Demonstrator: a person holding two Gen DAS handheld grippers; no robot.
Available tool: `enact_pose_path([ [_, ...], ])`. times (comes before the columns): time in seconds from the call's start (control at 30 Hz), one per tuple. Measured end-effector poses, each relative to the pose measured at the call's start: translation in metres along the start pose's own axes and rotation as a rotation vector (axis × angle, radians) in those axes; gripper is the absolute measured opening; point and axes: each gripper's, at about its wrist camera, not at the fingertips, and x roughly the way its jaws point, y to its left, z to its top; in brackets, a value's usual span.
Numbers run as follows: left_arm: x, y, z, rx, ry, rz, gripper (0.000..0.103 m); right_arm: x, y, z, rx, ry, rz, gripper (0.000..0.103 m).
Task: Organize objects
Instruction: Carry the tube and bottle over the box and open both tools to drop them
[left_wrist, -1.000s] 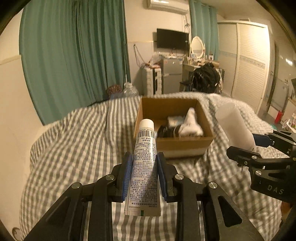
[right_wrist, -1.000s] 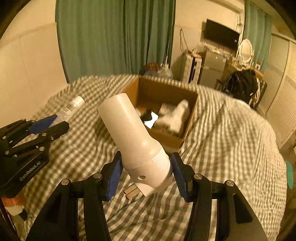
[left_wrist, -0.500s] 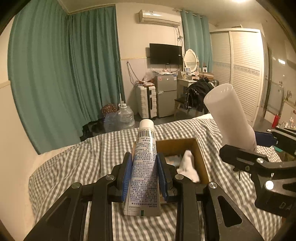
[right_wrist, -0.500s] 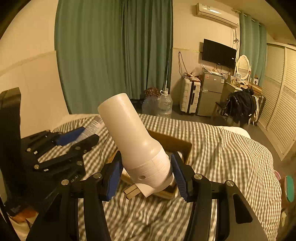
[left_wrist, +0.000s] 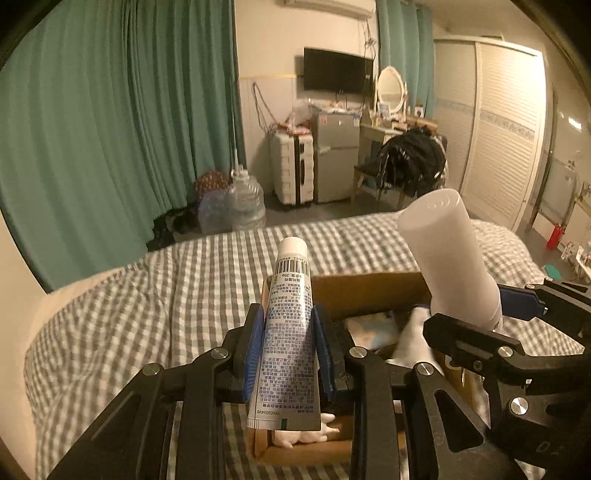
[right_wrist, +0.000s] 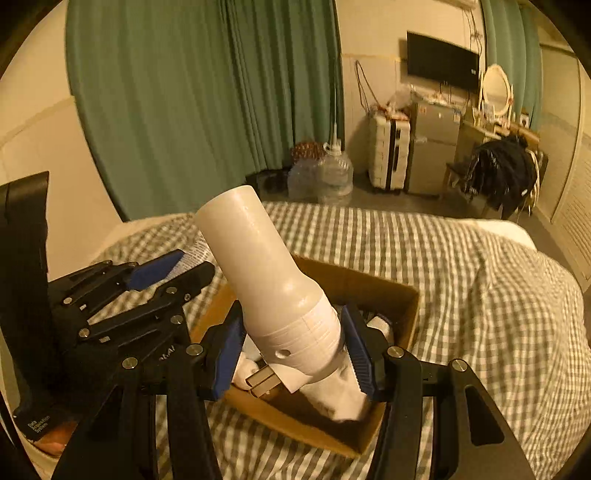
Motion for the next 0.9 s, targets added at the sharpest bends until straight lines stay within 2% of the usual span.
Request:
enact_pose_path([
  [0.2,0.052,0.000,-0.016,0.007,0.069,-0.006,0.027,0.052,-0.020,-0.006,0.030,0.070,0.002,0.052],
  [0.37,0.072,-0.002,-0.032,0.025,0.114,-0.002,0.027,0.082,-0.031,-0.014,0.045,0.118,0.011,0.052],
  [0.77,0.081,-0.014,-0.044,0.070,0.155,-0.048,0.027,0.091,-0.041,-0.016,0.063,0.148,0.014,0.052],
  [0.87,0.082,-0.016,-0.042,0.073,0.155,-0.060,0.030,0.087,-0.042,-0.014,0.072,0.137,0.014,0.053],
  [0.9,0.081,-0.016,-0.041,0.073,0.155,-0.063,0.033,0.086,-0.043,-0.013,0.074,0.133,0.013,0.056],
])
